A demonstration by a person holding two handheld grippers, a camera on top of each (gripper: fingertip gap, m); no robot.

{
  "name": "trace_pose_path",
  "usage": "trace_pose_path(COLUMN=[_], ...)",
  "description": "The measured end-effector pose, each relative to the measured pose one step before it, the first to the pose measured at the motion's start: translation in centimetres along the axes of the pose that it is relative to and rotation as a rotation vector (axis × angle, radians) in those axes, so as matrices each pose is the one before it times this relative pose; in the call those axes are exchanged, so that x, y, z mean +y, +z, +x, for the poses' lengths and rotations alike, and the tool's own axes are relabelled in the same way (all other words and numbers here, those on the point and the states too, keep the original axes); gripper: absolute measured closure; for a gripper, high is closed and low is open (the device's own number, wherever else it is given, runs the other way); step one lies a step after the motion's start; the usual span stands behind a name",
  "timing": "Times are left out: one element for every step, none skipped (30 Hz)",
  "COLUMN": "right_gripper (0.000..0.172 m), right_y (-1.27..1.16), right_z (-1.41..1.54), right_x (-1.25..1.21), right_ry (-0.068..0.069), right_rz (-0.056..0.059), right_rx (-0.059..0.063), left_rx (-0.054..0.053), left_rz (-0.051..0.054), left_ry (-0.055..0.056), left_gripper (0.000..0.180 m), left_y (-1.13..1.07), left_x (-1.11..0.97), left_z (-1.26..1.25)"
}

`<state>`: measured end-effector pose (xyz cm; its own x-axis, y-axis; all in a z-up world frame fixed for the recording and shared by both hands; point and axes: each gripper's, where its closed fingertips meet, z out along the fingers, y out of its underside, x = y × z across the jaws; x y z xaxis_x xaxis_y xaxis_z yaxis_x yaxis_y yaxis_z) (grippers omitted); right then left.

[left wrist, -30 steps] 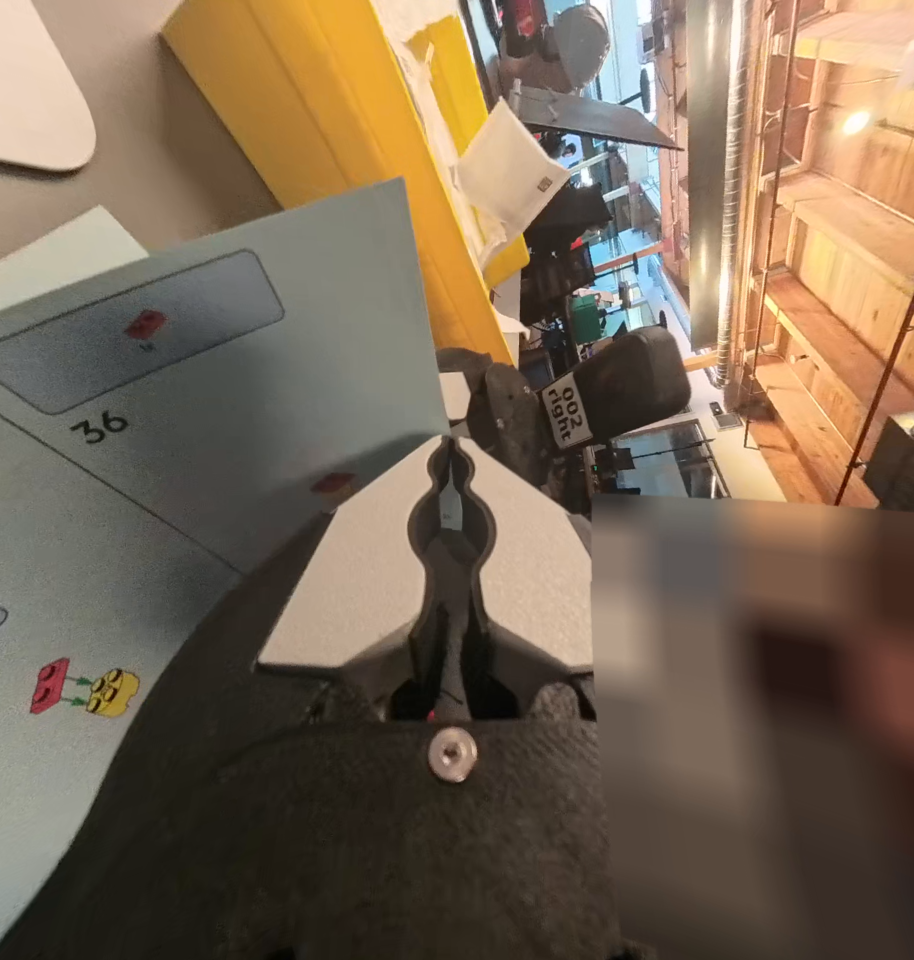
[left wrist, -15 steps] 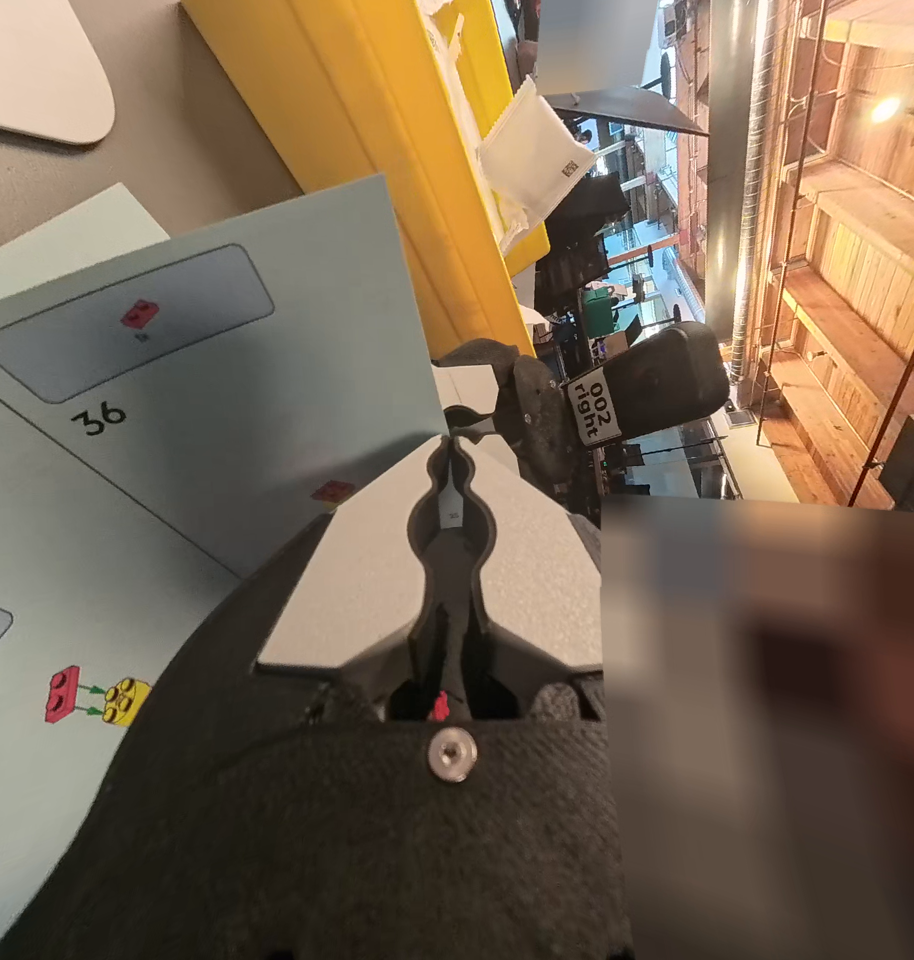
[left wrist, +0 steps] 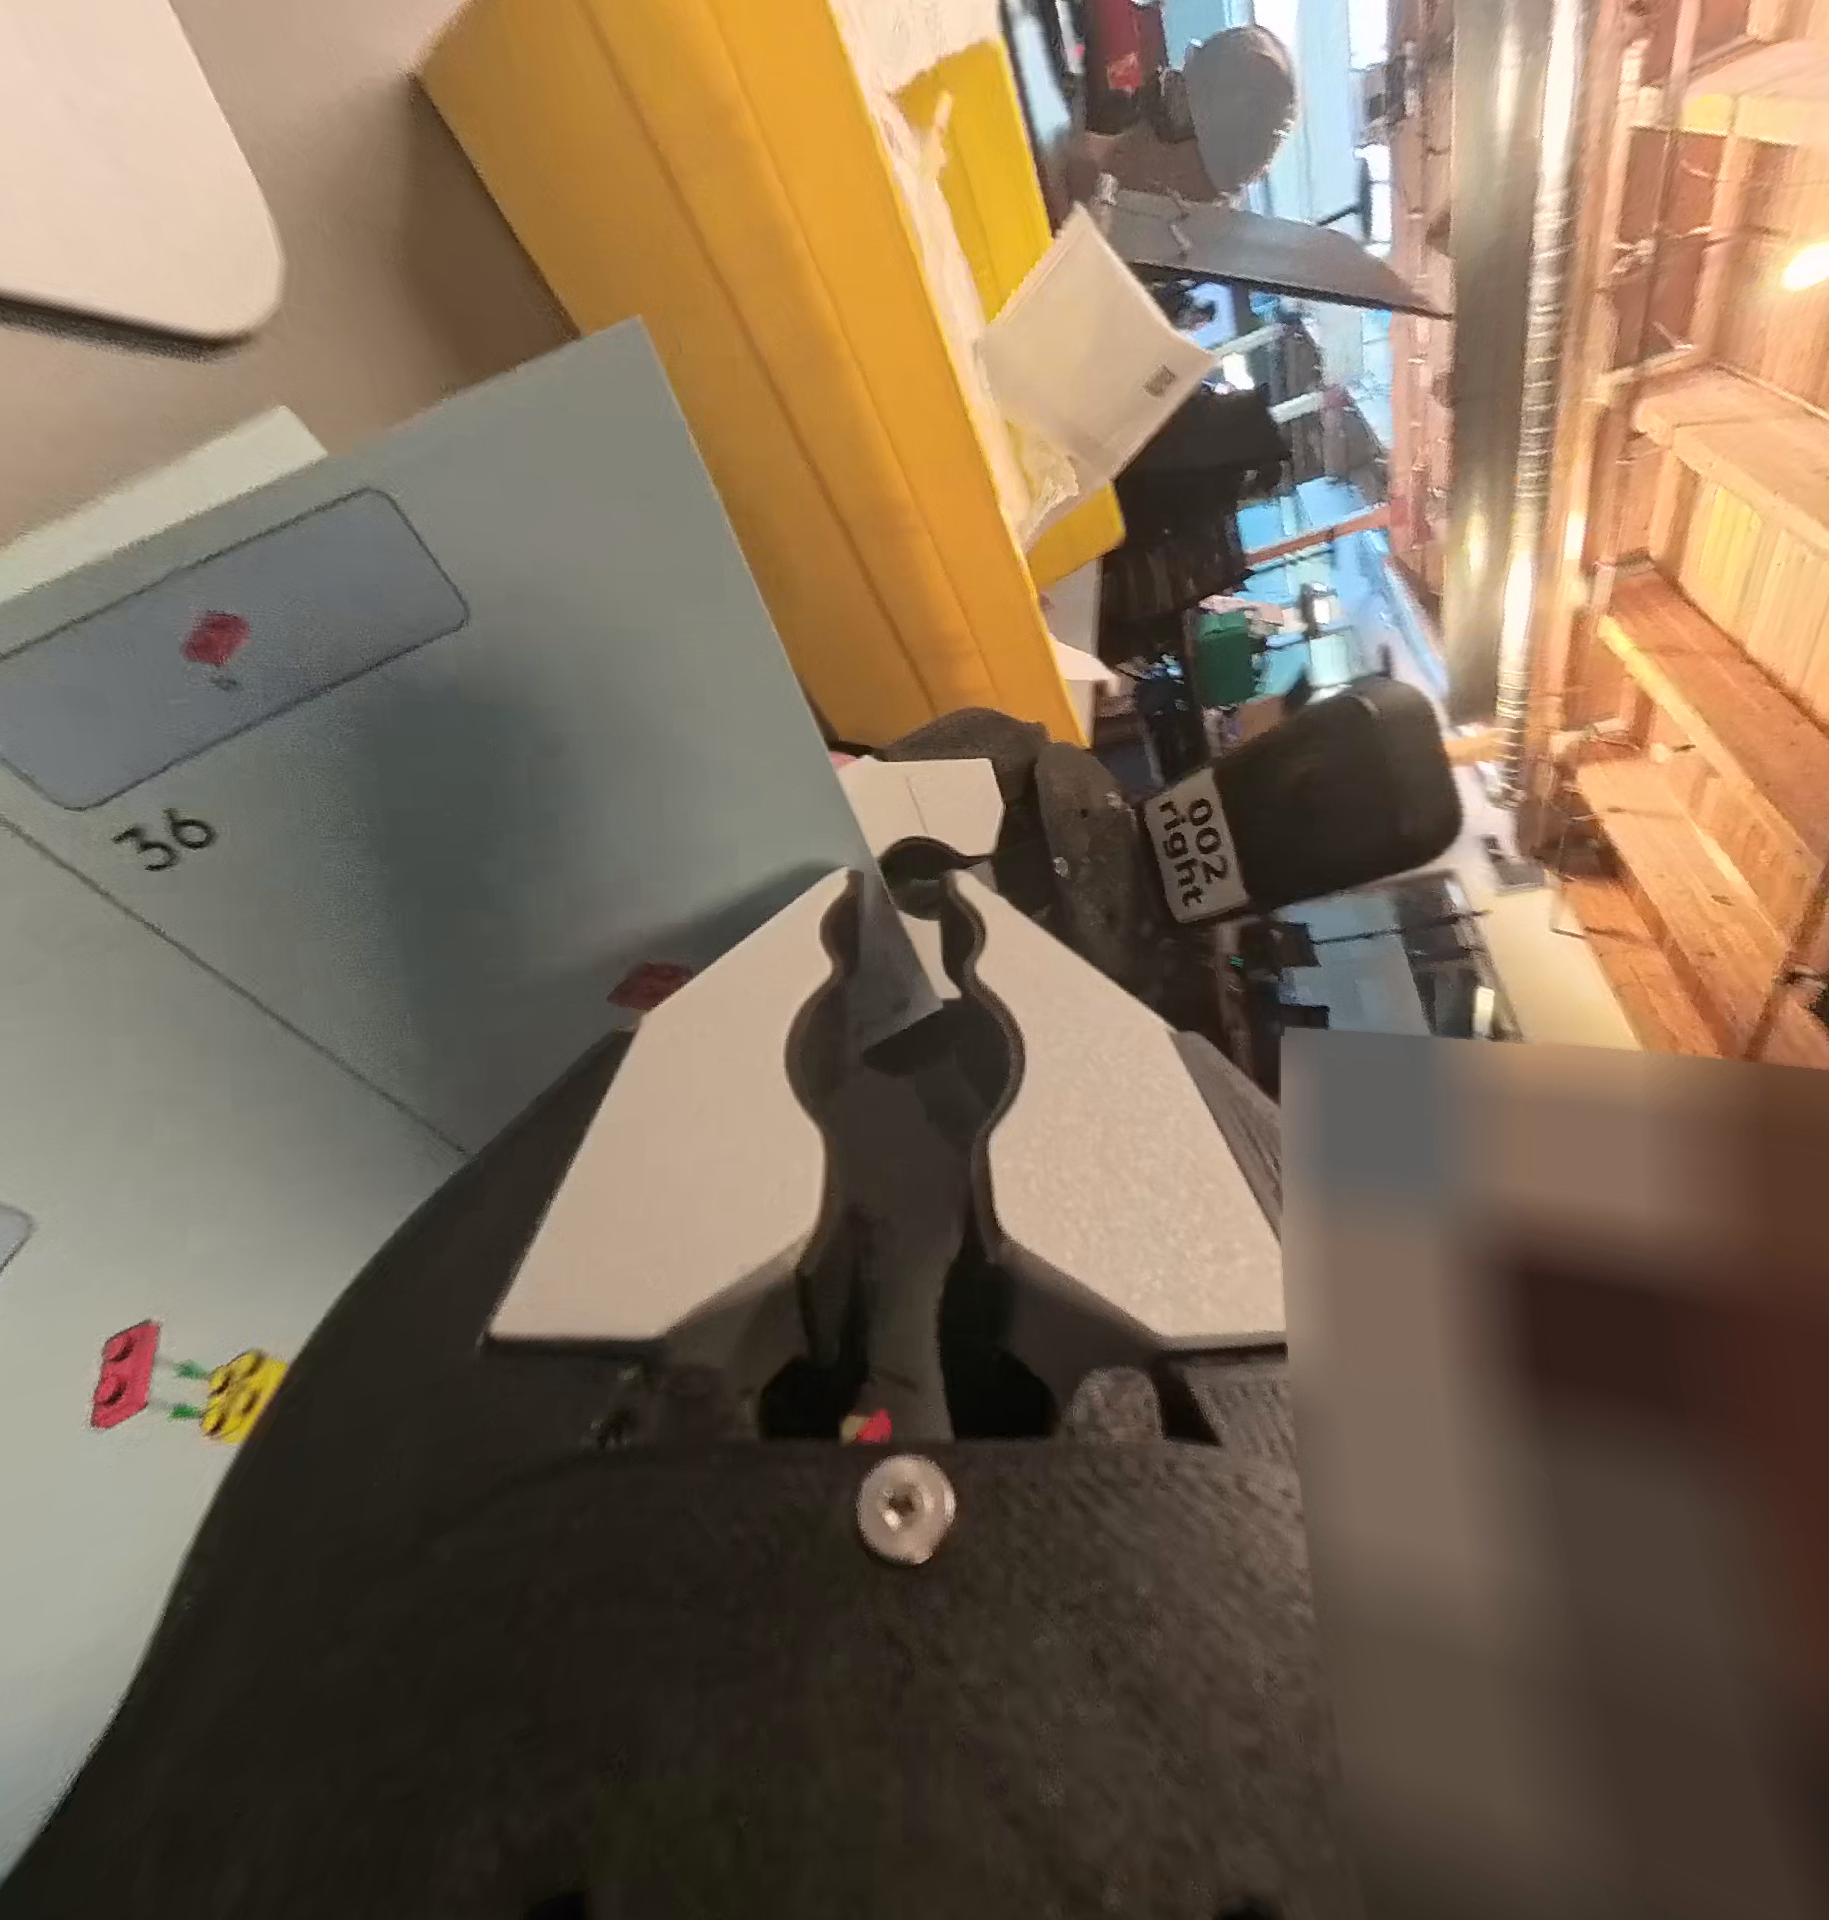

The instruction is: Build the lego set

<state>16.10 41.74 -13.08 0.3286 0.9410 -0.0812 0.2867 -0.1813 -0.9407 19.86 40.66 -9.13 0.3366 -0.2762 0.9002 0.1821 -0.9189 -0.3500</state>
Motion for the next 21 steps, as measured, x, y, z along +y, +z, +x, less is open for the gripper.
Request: trace_pose_path(right_gripper=[0.172, 0.172, 0.172, 0.172, 0.172, 0.172, 0.172, 0.172, 0.172, 0.172, 0.172, 0.172, 0.172, 0.172, 0.172, 0.172, 0.172, 0.172, 0.172, 0.172, 0.172], right_y=[-0.017, -0.005, -0.006, 0.006, -0.002, 0.014, 0.007, 0.007, -0.004, 0.011, 0.005, 0.005, 0.009, 0.004, -0.001, -0.005, -0.005, -0.001, 0.010, 0.012, 0.009], right_z=[0.007, 0.000, 0.005, -0.002, -0.011, -0.023, -0.014, -0.009, -0.010, -0.011, -0.006, -0.011, -0.001, 0.010, 0.005, -0.011, -0.002, 0.002, -0.004, -0.020, -0.013], right_x=[-0.011, -0.005, -0.004, -0.001, 0.010, 0.009, 0.009, 0.008, 0.014, 0.019, 0.006, 0.006, 0.017, 0.000, -0.006, -0.002, -0.002, 0.003, 0.006, 0.010, 0.015], right_ry=[0.0005, 0.0005, -0.0001, -0.0008, -0.0012, -0.0016, -0.0017, -0.0015, -0.0012, -0.0009, -0.0005, -0.0001, 0.0004, 0.0008, 0.0012, 0.0010, 0.0005, -0.0001, -0.0011, -0.0020, -0.0021], right_rz=[0.0006, 0.0006, 0.0005, 0.0000, -0.0007, -0.0010, -0.0008, -0.0007, -0.0010, -0.0010, -0.0006, -0.0006, -0.0009, -0.0002, 0.0004, 0.0002, 0.0002, -0.0002, -0.0007, -0.0010, -0.0014], right_rx=[0.0003, 0.0000, 0.0000, 0.0003, 0.0002, -0.0004, 0.0000, 0.0004, 0.0003, -0.0001, -0.0005, -0.0006, -0.0004, -0.0002, -0.0006, -0.0012, -0.0008, 0.0000, 0.0003, 0.0003, 0.0007], left_rx=[-0.0482, -0.0550, -0.0549, -0.0421, -0.0173, 0.0050, 0.0135, 0.0061, -0.0035, -0.0122, -0.0142, -0.0095, -0.0040, -0.0009, -0.0002, 0.0000, -0.0005, -0.0009, -0.0005, 0.0017, -0.0011], left_rz=[0.0119, 0.0089, 0.0051, 0.0032, 0.0041, 0.0037, 0.0016, -0.0023, -0.0055, -0.0059, -0.0060, -0.0021, 0.0016, 0.0034, 0.0034, 0.0014, -0.0006, -0.0024, -0.0026, -0.0009, 0.0011], left_ry=[0.0164, 0.0187, 0.0168, 0.0129, 0.0064, -0.0020, -0.0079, -0.0087, -0.0020, 0.0013, 0.0029, 0.0030, -0.0003, -0.0020, -0.0030, -0.0035, -0.0032, -0.0028, -0.0020, 0.0009, 0.0016], left_gripper=[0.167, 0.163, 0.158, 0.154, 0.150, 0.147, 0.144, 0.142, 0.142, 0.142, 0.144, 0.146, 0.147, 0.148, 0.149, 0.151, 0.153, 0.155, 0.156, 0.155, 0.154], left_y=[-0.156, -0.149, -0.114, -0.055, 0.001, 0.032, 0.062, 0.081, 0.088, 0.072, 0.068, 0.043, 0.010, -0.015, -0.035, -0.057, -0.050, -0.046, -0.028, -0.021, -0.016], left_x=[-0.215, -0.177, -0.121, -0.104, -0.109, -0.083, -0.034, 0.027, 0.082, 0.101, 0.110, 0.054, 0.005, -0.031, -0.031, -0.006, 0.022, 0.064, 0.069, 0.048, 0.027], left_z=[-0.402, -0.493, -0.499, -0.361, -0.078, 0.197, 0.242, 0.107, -0.067, -0.198, -0.232, -0.159, -0.078, -0.037, -0.045, -0.044, -0.067, -0.069, -0.044, 0.028, 0.030])
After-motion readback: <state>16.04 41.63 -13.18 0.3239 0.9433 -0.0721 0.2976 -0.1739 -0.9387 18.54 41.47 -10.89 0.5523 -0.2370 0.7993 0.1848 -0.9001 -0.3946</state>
